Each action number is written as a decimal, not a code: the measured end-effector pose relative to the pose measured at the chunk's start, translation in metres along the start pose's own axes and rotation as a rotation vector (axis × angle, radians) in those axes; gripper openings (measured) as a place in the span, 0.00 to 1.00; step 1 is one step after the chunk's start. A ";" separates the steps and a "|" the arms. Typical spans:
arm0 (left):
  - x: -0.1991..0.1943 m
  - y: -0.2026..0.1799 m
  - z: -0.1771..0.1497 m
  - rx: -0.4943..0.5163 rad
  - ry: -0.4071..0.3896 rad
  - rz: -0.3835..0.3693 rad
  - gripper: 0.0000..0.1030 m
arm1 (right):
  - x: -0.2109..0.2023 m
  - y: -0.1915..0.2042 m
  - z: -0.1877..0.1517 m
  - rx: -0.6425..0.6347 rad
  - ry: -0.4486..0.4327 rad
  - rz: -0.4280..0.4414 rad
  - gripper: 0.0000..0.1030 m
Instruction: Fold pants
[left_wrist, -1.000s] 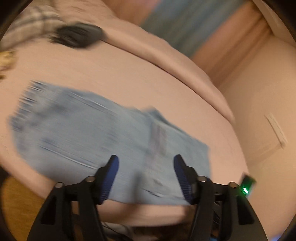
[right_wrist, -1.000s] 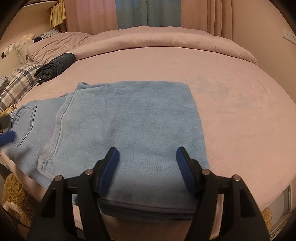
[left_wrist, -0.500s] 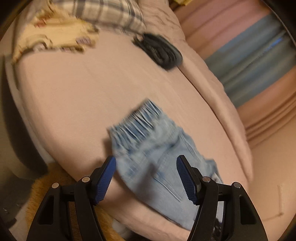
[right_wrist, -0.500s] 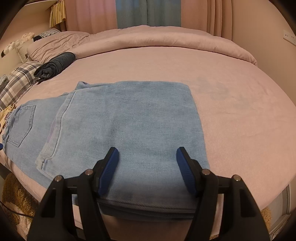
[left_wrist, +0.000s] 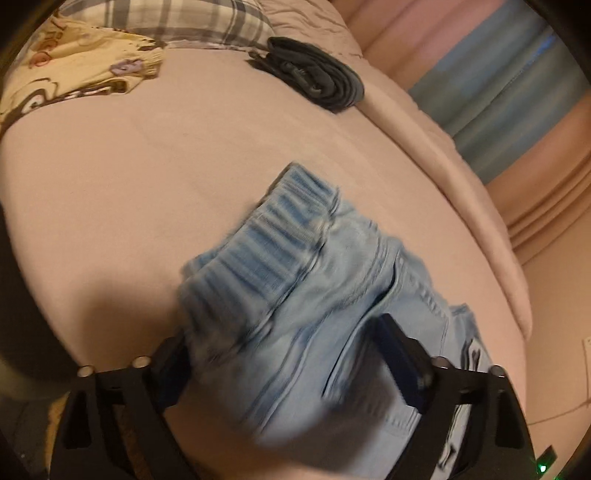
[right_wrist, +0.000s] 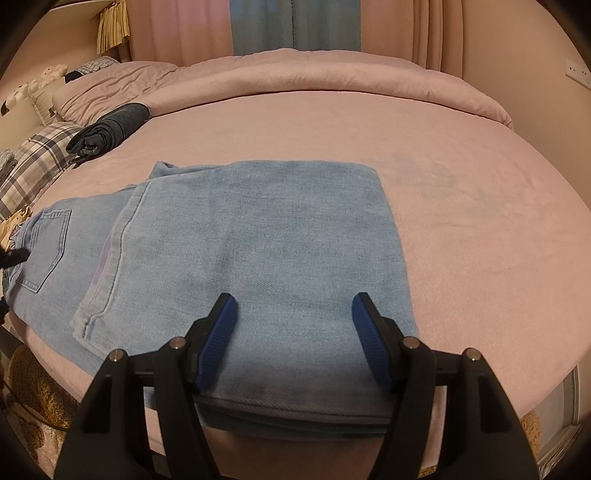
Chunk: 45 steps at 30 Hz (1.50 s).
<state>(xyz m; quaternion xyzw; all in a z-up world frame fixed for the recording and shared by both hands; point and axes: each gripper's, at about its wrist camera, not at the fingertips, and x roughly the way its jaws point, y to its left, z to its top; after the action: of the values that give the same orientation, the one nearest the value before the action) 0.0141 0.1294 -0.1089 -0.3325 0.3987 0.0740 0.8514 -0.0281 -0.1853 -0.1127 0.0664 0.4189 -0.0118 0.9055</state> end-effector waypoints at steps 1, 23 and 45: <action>0.003 -0.002 0.002 -0.008 -0.005 0.012 0.91 | 0.000 0.000 0.000 0.002 -0.001 0.000 0.64; -0.091 -0.157 -0.035 0.308 -0.131 -0.206 0.22 | -0.011 -0.012 0.004 0.064 0.021 0.089 0.64; -0.029 -0.245 -0.134 0.665 0.352 -0.298 0.63 | -0.017 -0.041 0.005 0.309 0.056 0.234 0.63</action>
<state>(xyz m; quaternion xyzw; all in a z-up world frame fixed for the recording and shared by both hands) 0.0060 -0.1386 -0.0248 -0.1007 0.4880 -0.2414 0.8328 -0.0388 -0.2269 -0.1009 0.2530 0.4264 0.0311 0.8679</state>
